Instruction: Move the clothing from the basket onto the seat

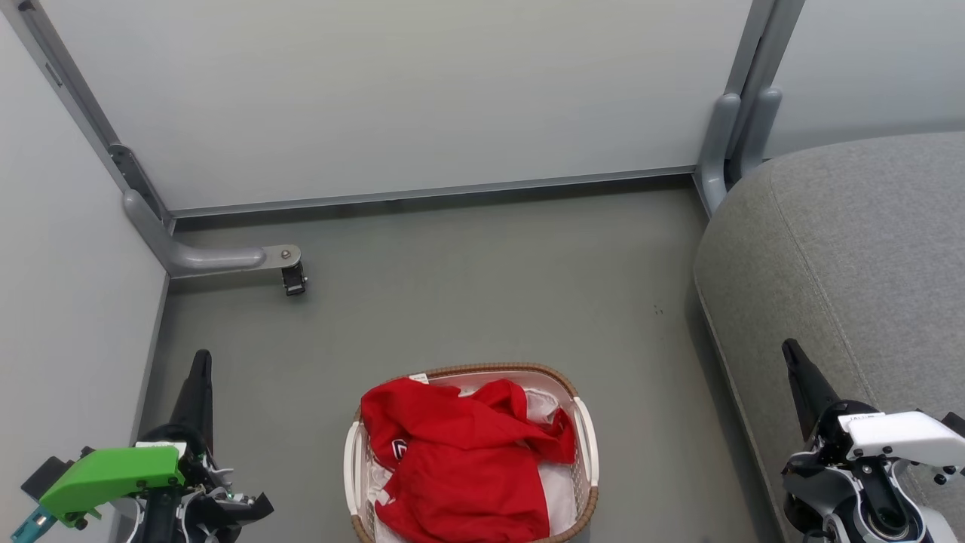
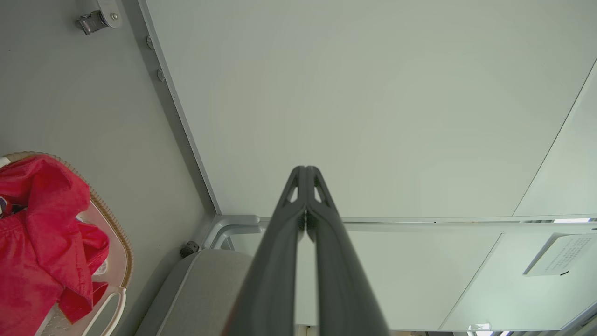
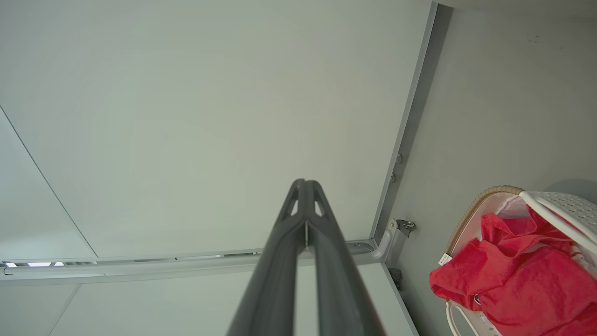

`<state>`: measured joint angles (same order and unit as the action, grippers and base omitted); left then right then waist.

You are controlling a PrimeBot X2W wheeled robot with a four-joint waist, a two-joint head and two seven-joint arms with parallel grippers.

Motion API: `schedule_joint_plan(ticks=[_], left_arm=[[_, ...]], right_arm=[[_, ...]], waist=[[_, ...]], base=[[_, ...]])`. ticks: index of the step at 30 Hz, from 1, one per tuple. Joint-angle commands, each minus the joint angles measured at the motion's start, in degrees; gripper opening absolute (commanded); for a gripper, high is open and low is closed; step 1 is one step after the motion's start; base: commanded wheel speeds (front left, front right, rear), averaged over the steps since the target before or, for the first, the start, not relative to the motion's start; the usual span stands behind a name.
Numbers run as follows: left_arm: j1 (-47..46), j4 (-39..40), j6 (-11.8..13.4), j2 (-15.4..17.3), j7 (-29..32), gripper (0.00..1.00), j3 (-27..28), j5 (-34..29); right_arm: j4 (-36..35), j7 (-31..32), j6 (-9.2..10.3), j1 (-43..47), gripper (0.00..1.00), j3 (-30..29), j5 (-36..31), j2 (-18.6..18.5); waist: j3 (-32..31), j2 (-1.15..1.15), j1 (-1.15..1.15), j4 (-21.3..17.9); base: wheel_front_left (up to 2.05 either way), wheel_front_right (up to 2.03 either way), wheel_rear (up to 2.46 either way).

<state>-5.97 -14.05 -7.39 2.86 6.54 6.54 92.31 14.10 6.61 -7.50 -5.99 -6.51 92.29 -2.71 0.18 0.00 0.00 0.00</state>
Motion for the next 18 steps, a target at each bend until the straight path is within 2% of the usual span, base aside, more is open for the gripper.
schedule_joint_plan(ticks=[1,18], left_arm=[[-0.57,0.09,-0.25,0.02,0.15,0.00,0.07,0.21],[-0.57,0.09,-0.25,0.02,0.15,0.00,0.07,0.21]], right_arm=[[-0.22,0.01,0.02,-0.44,0.00,-0.10,0.25,-0.34],[-0.22,0.01,0.02,-0.44,0.00,-0.10,0.25,-0.34]], waist=[[0.00,0.00,0.00,0.00],[0.00,0.00,0.00,0.00]], base=[[0.00,0.00,0.00],[0.00,0.00,0.00]])
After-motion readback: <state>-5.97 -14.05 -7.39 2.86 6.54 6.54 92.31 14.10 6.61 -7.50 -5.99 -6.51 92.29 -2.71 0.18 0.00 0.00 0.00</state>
